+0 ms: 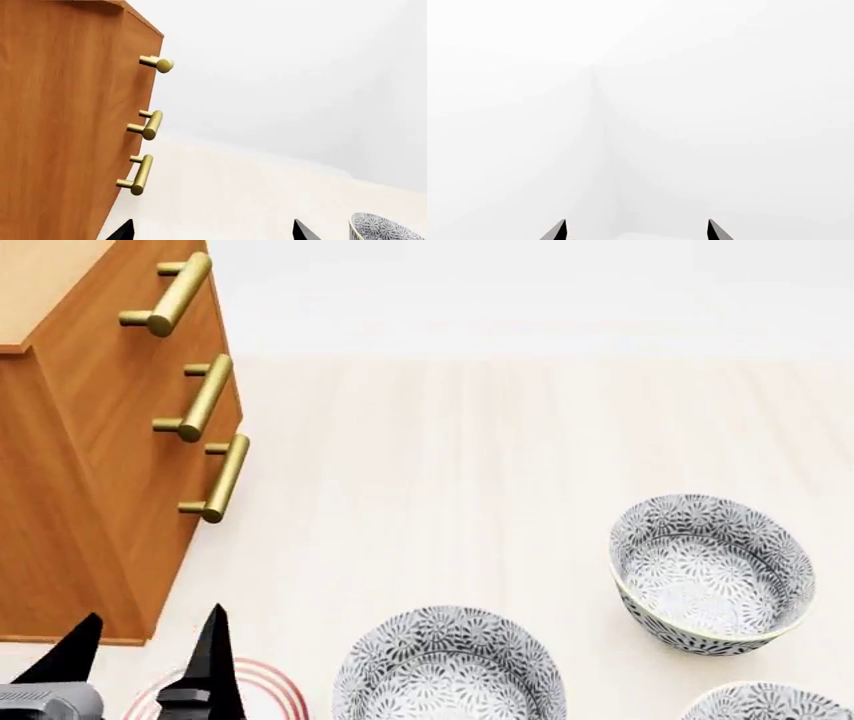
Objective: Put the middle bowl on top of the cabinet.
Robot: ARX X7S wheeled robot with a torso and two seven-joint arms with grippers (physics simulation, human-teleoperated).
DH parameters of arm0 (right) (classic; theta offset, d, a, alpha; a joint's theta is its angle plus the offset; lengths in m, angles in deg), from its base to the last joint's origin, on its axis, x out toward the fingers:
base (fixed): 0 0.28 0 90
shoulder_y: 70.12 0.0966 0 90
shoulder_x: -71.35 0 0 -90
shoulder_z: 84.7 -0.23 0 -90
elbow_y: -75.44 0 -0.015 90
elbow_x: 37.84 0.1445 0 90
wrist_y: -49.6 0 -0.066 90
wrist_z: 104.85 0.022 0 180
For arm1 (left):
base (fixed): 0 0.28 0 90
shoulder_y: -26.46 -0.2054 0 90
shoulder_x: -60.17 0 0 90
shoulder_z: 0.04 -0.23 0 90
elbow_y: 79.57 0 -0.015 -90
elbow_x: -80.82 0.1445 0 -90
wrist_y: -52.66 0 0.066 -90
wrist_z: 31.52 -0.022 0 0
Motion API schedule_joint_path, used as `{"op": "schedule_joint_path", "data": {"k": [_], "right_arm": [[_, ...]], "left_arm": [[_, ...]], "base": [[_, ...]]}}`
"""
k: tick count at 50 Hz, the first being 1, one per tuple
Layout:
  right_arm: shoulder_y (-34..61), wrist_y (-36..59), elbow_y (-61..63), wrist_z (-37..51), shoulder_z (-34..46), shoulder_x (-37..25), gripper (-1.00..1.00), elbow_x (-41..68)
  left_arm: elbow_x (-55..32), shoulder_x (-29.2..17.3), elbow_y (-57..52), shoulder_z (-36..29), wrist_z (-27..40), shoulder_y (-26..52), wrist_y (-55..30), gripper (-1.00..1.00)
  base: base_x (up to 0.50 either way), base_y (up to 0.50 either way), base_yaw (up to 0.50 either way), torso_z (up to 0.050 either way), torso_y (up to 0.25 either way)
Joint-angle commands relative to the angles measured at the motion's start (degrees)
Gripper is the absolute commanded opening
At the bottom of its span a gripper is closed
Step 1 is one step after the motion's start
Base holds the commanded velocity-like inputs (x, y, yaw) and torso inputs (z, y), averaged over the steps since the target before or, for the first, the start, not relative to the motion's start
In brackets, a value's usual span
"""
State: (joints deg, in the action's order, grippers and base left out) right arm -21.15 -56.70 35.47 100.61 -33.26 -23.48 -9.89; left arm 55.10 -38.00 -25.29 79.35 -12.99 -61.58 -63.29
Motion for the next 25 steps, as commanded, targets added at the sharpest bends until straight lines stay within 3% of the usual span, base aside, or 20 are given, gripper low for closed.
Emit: {"op": "schedule_joint_path", "data": {"k": [1, 7, 10, 13, 17, 25], "right_arm": [[-1.6, -2.0, -0.9, -3.4, -2.6, 0.7, 1.0, 0.0], [-2.1, -2.6, -1.1, -4.4, -3.2, 1.3, 1.0, 0.6], [-2.3, -2.7, -0.9, -4.8, -3.5, 1.6, 1.0, 0.7], [-2.5, -2.8, -0.8, -5.1, -4.0, 2.0, 1.0, 1.0], [-2.4, -2.6, -0.4, -5.3, -4.1, 2.4, 1.0, 0.9], [-1.9, -1.6, 0.2, -5.2, -3.8, 2.5, 1.0, -0.1]], "left_arm": [[-8.6, 4.4, -5.0, -1.4, 2.5, 3.1, -10.5, 1.0], [-18.1, 6.8, -3.6, 2.2, 7.4, 6.1, -15.9, 1.0], [-20.9, 7.3, -3.3, 2.6, 8.8, 6.3, -14.3, 1.0], [-17.7, 6.8, -3.6, -0.5, 11.3, 6.4, -13.7, 1.0], [-24.4, 7.2, -1.0, 0.5, 11.9, 6.7, -13.8, 1.0], [-27.7, 6.3, 2.0, -0.1, 13.4, 7.5, -12.2, 1.0]], "base": [[0.0, 0.0, 0.0, 0.0, 0.0], [0.0, 0.0, 0.0, 0.0, 0.0], [0.0, 0.0, 0.0, 0.0, 0.0], [0.0, 0.0, 0.0, 0.0, 0.0], [0.0, 0.0, 0.0, 0.0, 0.0], [0.0, 0.0, 0.0, 0.0, 0.0]]}}
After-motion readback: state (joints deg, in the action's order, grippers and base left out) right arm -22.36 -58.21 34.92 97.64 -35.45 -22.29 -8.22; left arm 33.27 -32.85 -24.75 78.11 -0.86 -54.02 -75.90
